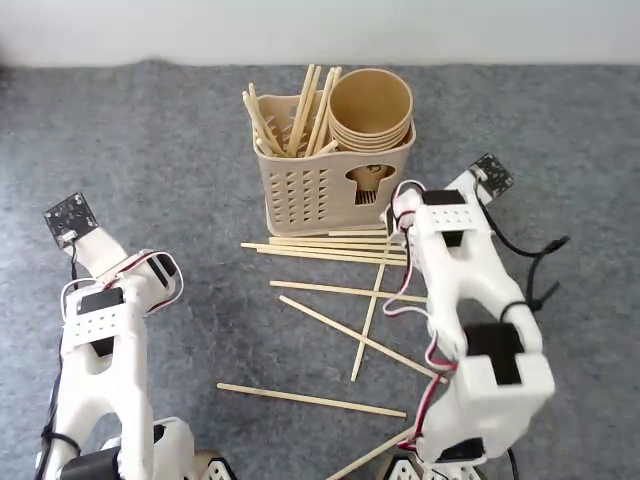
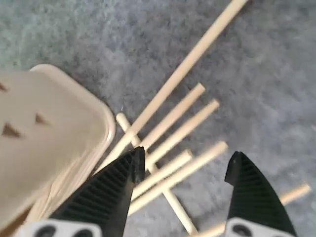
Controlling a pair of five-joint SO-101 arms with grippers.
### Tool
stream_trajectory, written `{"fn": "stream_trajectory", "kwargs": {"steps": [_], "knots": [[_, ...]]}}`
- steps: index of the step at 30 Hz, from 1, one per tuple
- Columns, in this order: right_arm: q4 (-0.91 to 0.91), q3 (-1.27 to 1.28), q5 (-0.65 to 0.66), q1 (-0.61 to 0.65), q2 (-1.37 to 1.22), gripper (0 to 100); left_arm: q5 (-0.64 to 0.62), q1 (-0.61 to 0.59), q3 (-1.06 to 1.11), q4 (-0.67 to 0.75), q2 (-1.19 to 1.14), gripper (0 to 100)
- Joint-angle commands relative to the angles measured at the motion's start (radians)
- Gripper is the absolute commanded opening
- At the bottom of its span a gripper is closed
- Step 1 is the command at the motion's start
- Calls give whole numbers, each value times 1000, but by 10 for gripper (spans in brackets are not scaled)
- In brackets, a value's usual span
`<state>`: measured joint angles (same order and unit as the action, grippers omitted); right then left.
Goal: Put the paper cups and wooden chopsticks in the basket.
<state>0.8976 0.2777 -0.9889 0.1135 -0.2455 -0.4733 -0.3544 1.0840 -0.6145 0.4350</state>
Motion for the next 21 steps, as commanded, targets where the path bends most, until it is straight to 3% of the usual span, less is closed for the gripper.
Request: {"fn": "stream_trajectory", "kwargs": {"steps": [1,9,14,17,21], "knots": [[-15,-98,-12,4,-64,275,8,-2,-5,17,28,188],[-7,-138,-21,-25,-139,247,8,-2,-5,17,28,188],[-7,-138,-23,-74,-139,7,8,-2,-5,17,28,188],[-7,-138,-23,-101,-139,43,8,-2,-5,17,28,188],[-4,-137,-21,-134,-133,10,8,-2,-5,17,28,188]]}}
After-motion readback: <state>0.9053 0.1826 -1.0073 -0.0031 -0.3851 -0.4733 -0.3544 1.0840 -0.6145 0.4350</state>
